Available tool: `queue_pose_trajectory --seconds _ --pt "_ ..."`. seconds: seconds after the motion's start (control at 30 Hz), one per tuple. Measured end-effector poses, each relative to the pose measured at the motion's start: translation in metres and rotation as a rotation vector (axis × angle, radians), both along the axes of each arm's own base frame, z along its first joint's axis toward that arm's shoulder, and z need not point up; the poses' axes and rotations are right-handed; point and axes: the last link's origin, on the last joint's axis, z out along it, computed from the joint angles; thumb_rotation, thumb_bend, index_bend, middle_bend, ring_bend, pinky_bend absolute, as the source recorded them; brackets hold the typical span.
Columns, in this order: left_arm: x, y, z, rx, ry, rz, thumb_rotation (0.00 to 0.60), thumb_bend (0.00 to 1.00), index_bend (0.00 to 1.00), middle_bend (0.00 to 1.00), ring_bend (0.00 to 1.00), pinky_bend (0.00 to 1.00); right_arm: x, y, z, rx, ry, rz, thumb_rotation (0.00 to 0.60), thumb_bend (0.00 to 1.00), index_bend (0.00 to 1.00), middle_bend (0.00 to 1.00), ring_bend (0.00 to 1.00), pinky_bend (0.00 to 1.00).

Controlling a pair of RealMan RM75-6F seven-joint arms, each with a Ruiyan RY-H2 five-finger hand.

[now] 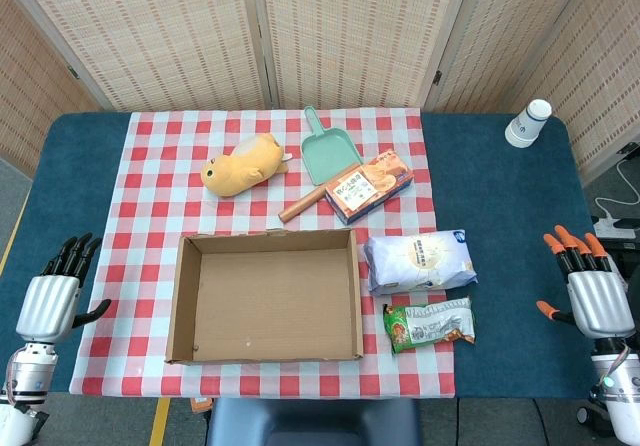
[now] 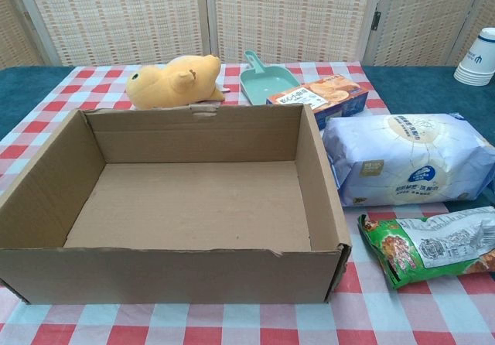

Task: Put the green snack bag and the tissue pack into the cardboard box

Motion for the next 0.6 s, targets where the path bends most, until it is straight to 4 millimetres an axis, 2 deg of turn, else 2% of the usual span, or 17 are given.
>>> queue_pose_trajectory --seconds 0.6 --pt "-0.0009 0.0021 -0.0026 -0.016 0.002 -0.005 0.600 0.19 0.07 0.00 0.00 0.23 0.0008 -0.0003 -0.0011 0.001 0.002 -0.004 0.600 0.00 0.10 0.00 0.00 0.00"
